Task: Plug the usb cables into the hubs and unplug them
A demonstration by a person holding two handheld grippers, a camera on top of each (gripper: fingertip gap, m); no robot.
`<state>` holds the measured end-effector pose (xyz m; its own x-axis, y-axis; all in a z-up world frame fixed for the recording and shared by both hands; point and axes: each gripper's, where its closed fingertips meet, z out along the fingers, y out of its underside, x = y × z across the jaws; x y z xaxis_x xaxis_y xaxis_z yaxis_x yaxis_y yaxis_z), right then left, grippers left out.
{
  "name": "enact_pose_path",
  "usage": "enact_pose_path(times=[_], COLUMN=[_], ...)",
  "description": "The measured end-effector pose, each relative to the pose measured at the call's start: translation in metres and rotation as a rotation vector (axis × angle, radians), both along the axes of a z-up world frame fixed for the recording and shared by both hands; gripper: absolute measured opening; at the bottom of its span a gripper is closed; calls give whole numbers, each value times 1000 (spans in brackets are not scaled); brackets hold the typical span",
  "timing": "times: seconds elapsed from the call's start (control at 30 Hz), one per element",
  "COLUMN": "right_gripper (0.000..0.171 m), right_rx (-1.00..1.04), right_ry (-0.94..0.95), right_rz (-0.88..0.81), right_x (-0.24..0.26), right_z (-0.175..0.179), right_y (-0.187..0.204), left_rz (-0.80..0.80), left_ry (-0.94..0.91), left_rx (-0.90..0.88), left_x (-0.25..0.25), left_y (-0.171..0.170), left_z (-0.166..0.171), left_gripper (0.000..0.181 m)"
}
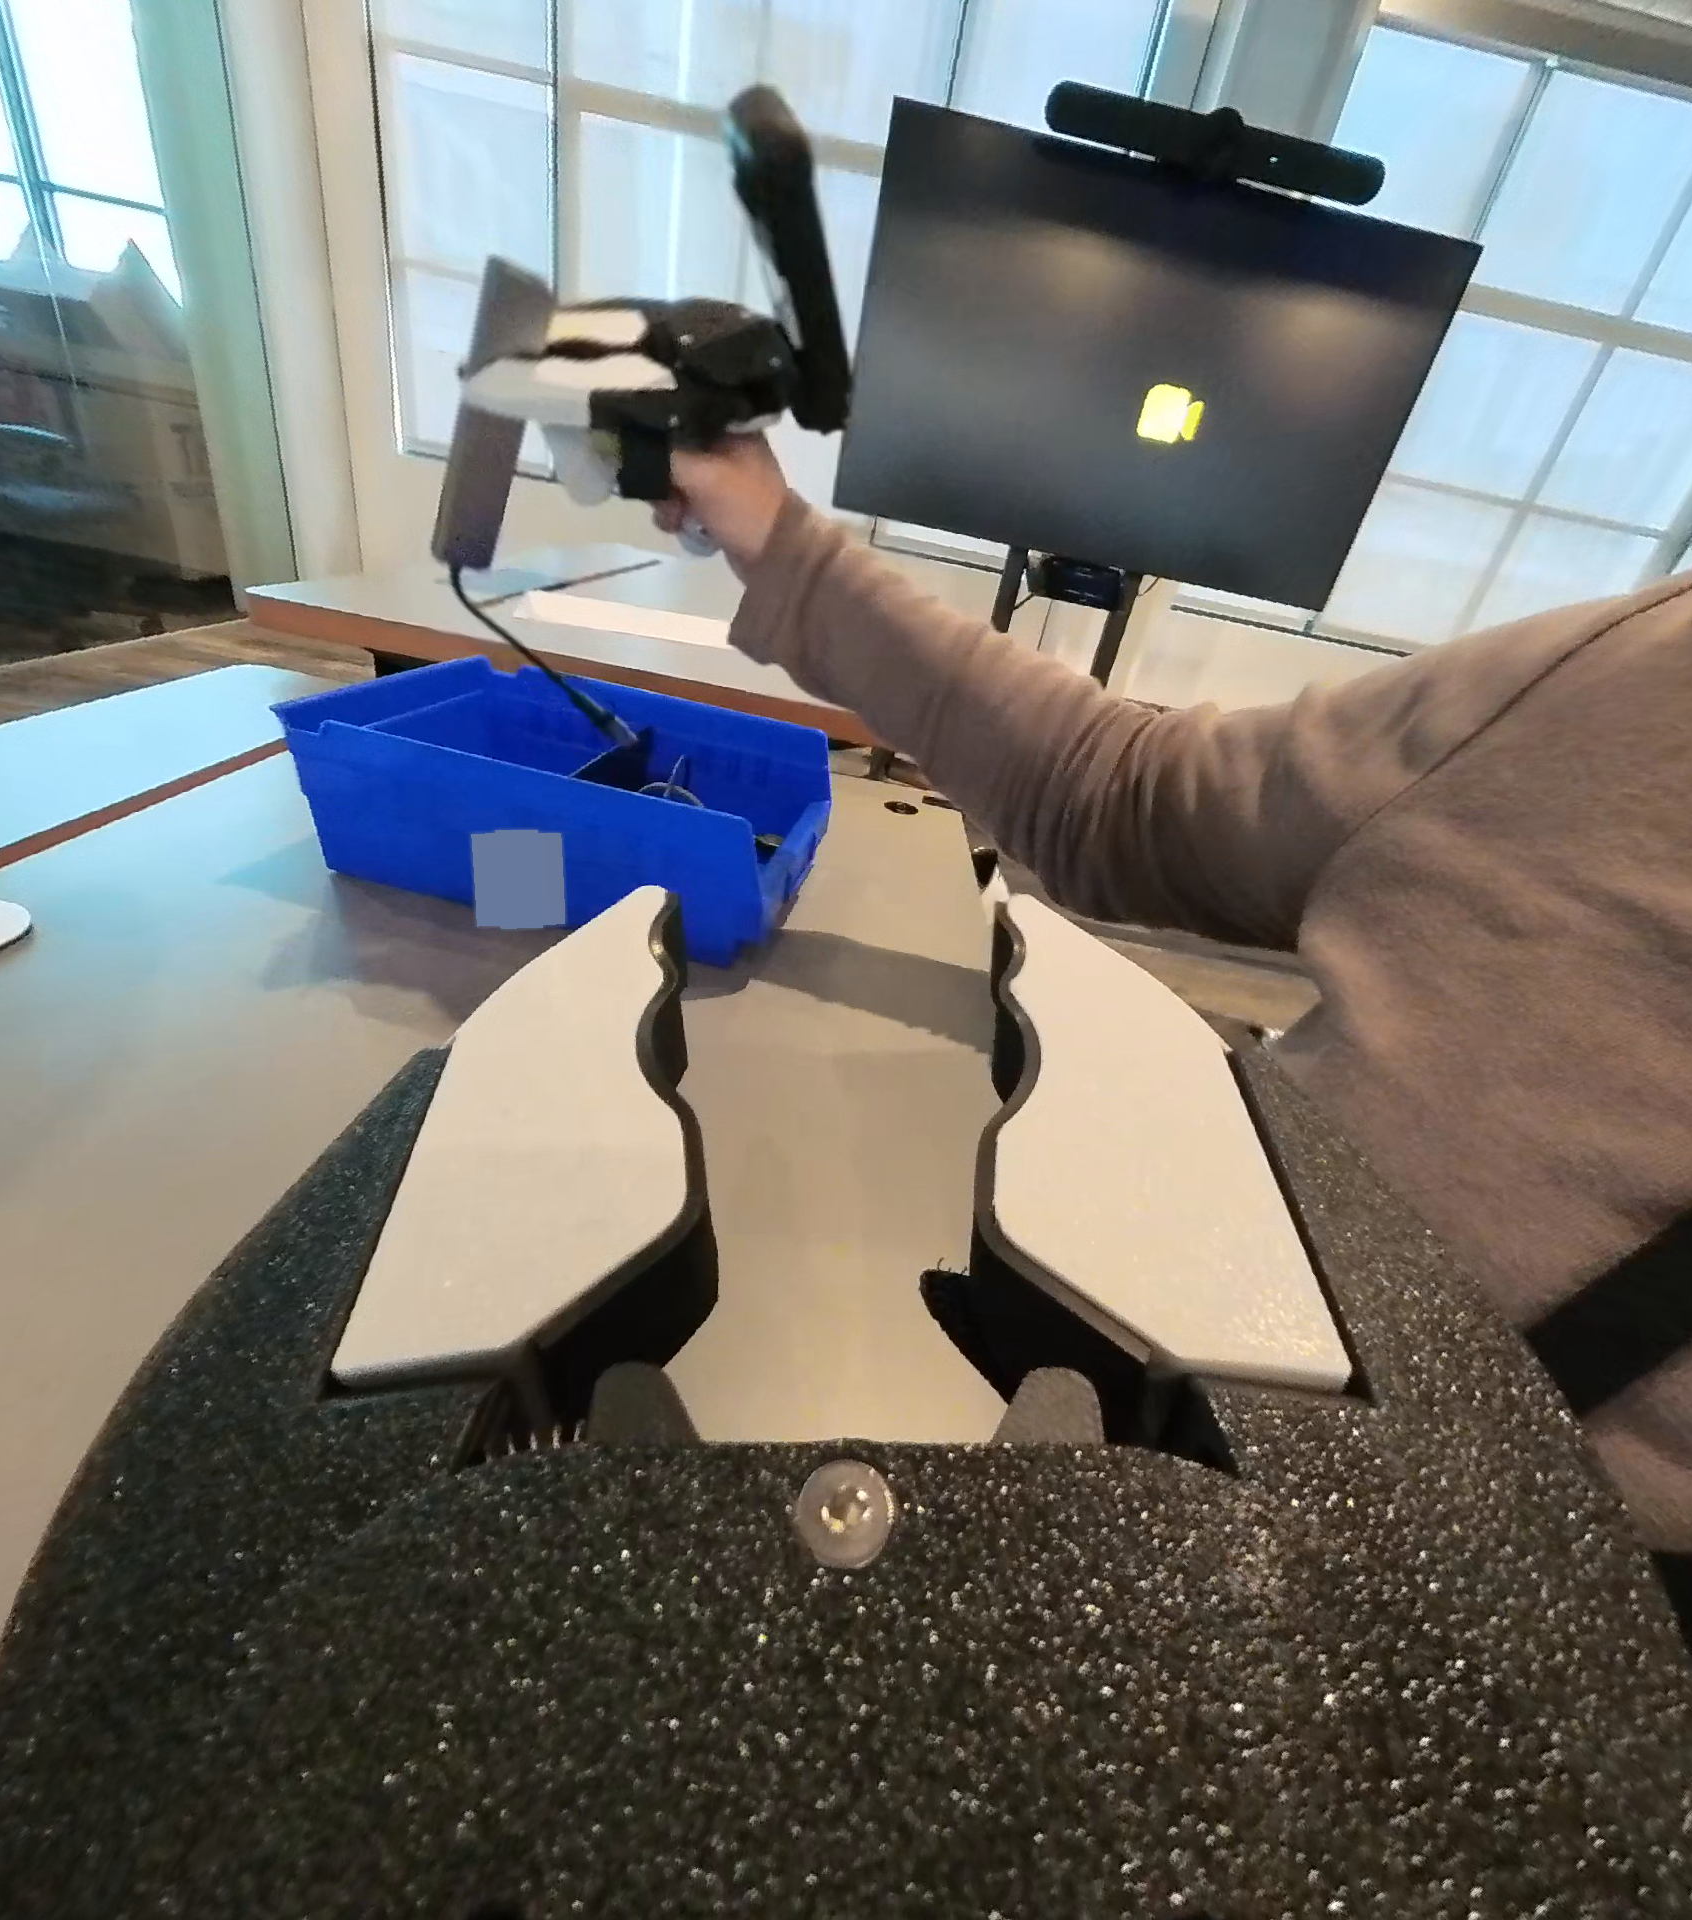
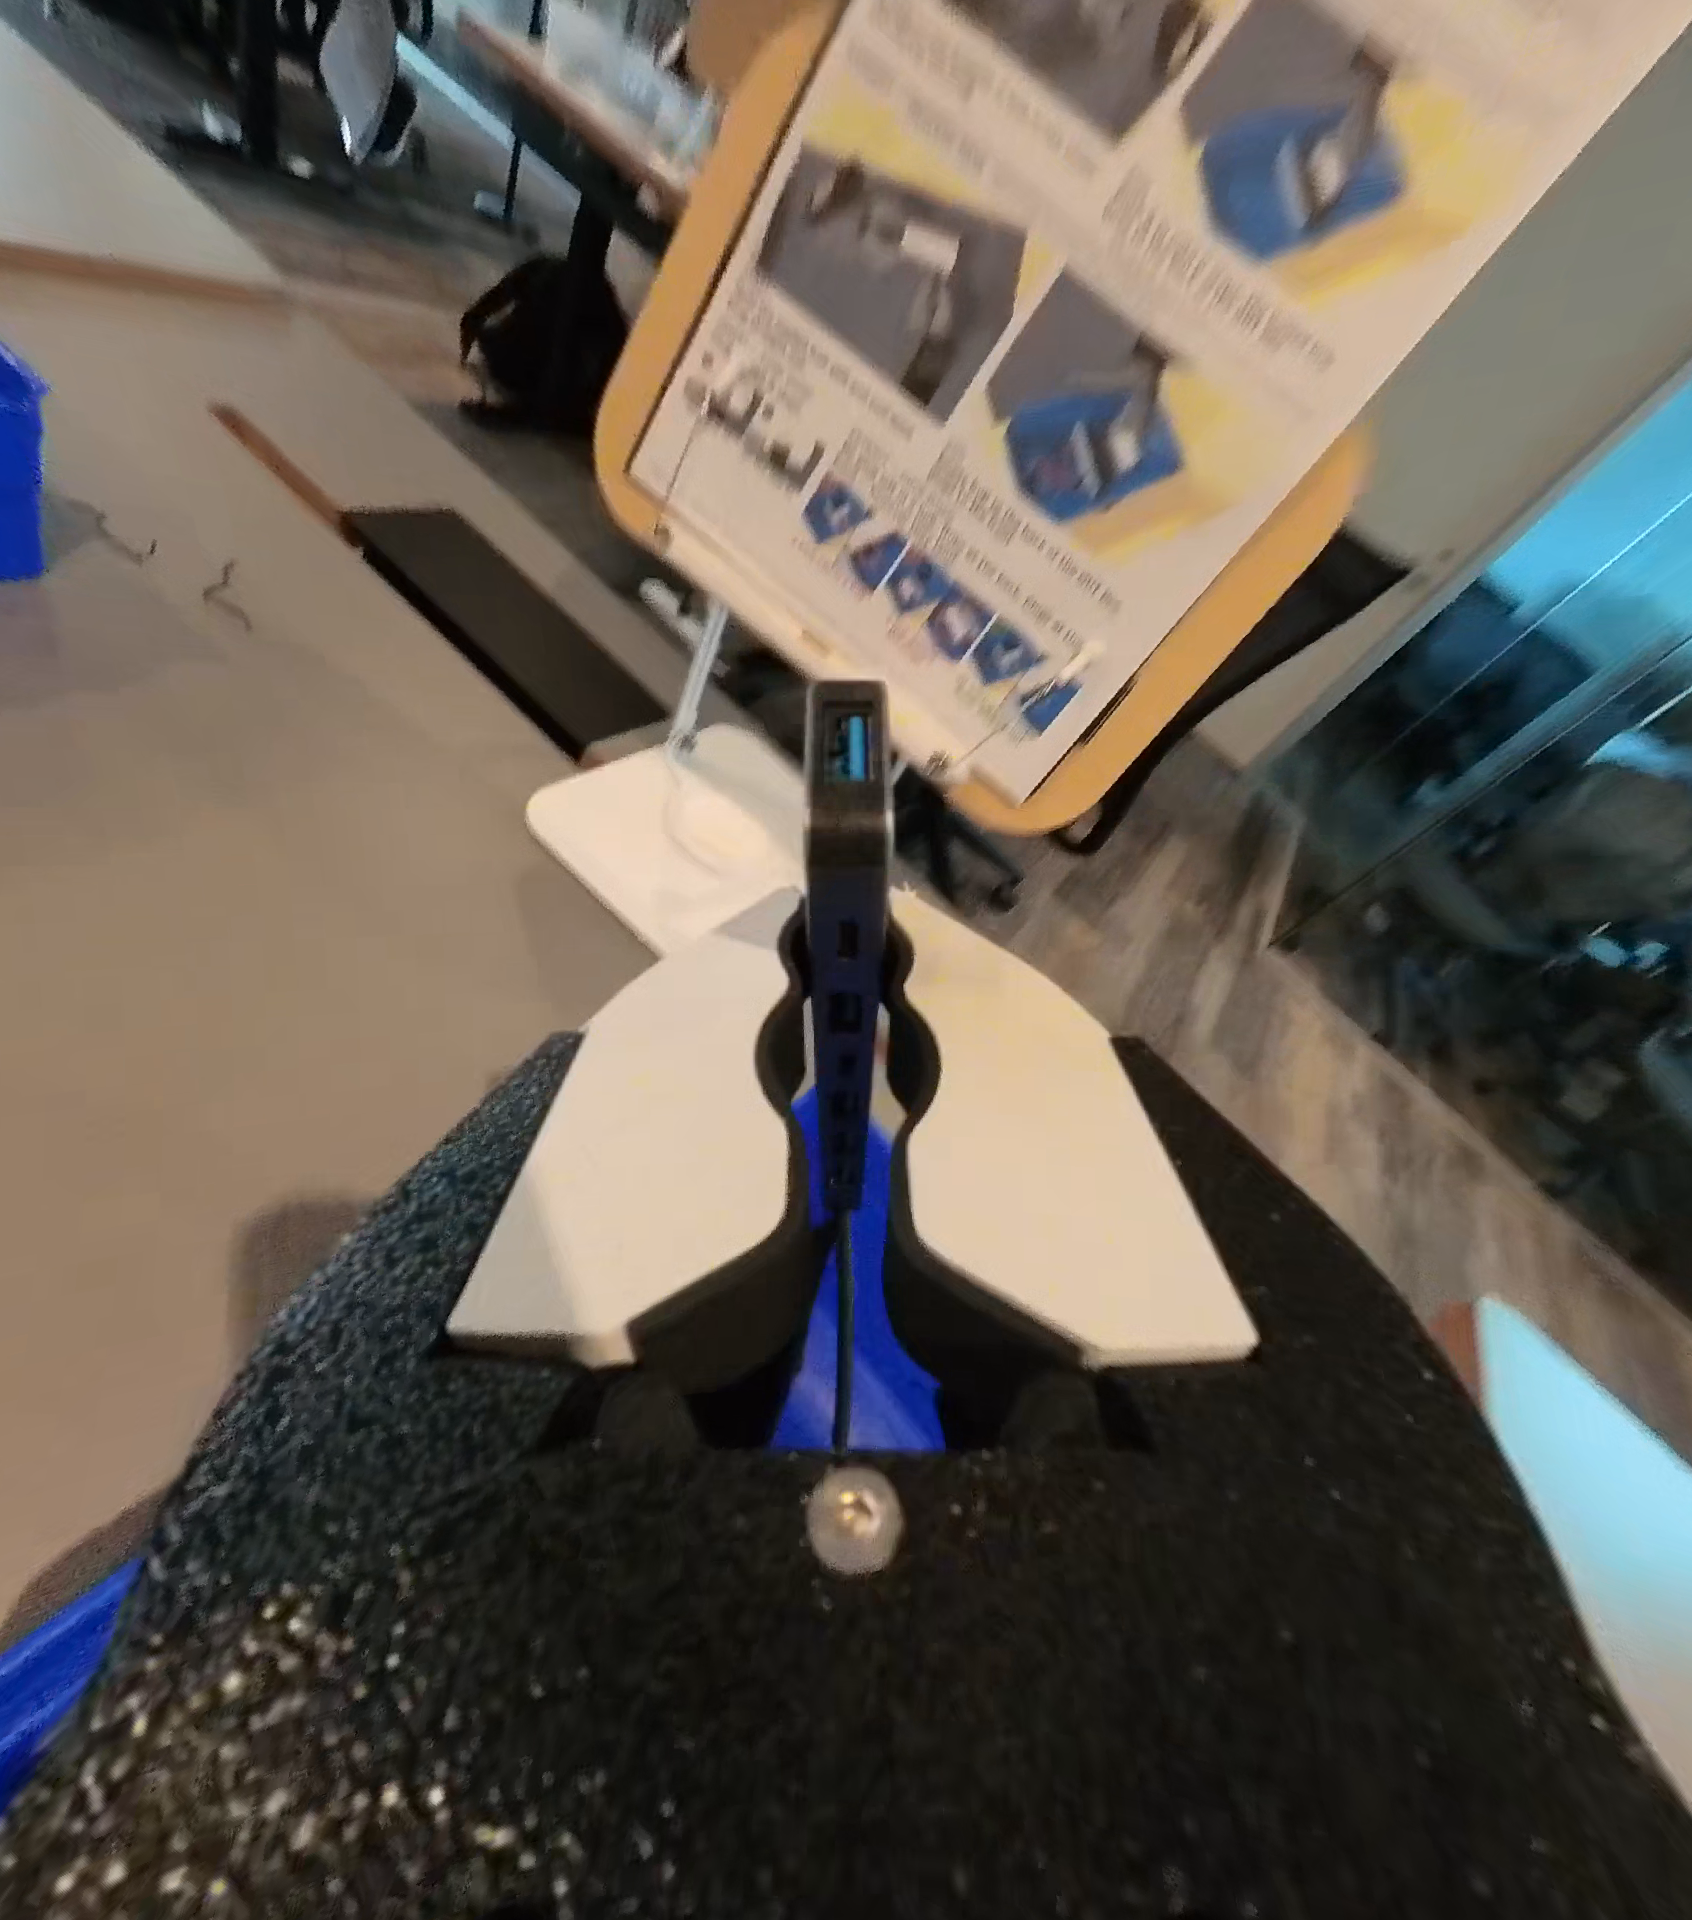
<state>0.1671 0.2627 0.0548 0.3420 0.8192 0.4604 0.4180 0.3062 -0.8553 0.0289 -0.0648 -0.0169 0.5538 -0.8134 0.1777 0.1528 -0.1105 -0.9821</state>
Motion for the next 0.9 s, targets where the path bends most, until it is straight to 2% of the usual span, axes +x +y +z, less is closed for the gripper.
enact_pose_path(times=[0.03, 0.1, 0.17, 0.27, 0.33, 0.4, 0.47, 0.63, 0.8, 0.9], right_gripper=[10, 10, 10, 10, 10, 11, 11, 11, 11, 14], right_rx=[56, 142, 161, 80, 2, -129, -279, -731, -1066, -1223], right_ry=[26, 61, 53, -1, -68, -188, -294, -515, -395, -305], right_rz=[5, 20, 38, 60, 58, -2, -131, -392, -622, -680], right_x=[2, 5, 6, 7, 9, 15, 27, 47, 49, 59], right_z=[12, 31, 32, 4, -30, -74, -112, -174, -176, -176], right_y=[-5, -14, -15, -1, 12, 29, 49, 67, 83, 89], left_rz=[1, -1, -9, -22, -22, -25, -27, -35, -39, -39], left_ry=[-5, -24, -49, -63, -55, -49, -46, -50, -44, -50], left_rx=[-1, -5, -14, -27, -25, -20, -18, -30, -37, -31], left_x=[-1, -3, -4, -2, -1, 1, 2, 4, 4, 3], left_y=[1, 1, 2, 2, 1, 0, 0, 1, 1, 0], left_z=[0, 1, 1, 1, 1, 1, 1, -1, -3, 0], left_gripper=[56, 55, 55, 55, 55, 55, 55, 55, 55, 55])
